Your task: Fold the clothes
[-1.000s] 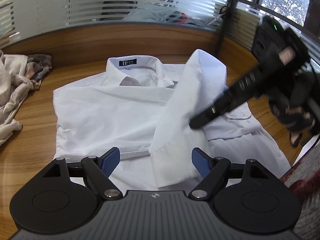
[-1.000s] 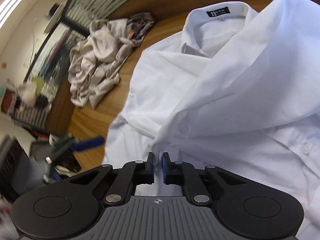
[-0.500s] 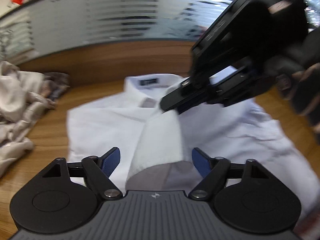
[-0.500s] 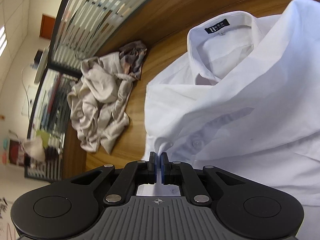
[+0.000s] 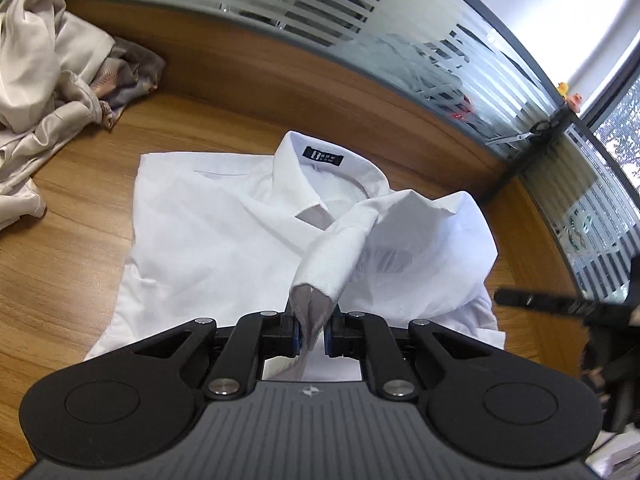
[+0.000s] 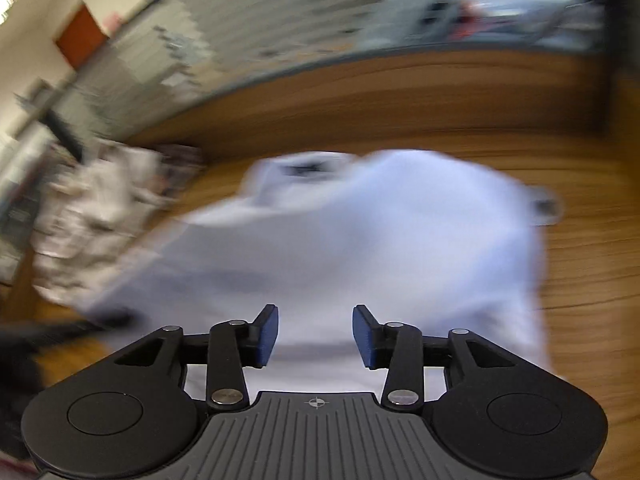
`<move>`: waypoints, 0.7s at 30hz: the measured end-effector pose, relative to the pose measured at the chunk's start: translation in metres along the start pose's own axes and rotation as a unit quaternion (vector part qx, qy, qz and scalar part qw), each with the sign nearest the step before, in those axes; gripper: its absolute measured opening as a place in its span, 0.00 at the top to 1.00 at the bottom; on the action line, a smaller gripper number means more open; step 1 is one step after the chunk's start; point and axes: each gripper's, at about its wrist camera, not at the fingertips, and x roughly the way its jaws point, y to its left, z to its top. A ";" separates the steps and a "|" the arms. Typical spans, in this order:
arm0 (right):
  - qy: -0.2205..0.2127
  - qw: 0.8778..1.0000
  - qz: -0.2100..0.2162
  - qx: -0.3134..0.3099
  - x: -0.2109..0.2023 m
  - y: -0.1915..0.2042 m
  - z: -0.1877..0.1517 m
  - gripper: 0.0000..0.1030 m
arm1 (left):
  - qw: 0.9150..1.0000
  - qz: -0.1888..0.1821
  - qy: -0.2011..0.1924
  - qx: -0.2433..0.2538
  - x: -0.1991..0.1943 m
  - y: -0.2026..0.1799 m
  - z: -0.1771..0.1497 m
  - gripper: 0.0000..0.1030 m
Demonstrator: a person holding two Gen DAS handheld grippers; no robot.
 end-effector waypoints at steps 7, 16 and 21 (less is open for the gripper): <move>0.011 0.991 -0.129 -0.011 0.039 -0.066 -0.021 0.49 | 0.995 -0.043 0.048 -0.072 -0.013 -0.004 0.037 0.89; 0.021 0.985 -0.166 -0.027 0.069 -0.096 -0.029 0.54 | 0.971 -0.096 0.060 -0.212 -0.050 0.021 0.081 0.90; 0.008 0.988 -0.155 -0.011 0.062 -0.117 -0.034 0.46 | 0.952 -0.113 0.054 -0.280 -0.072 0.046 0.087 0.91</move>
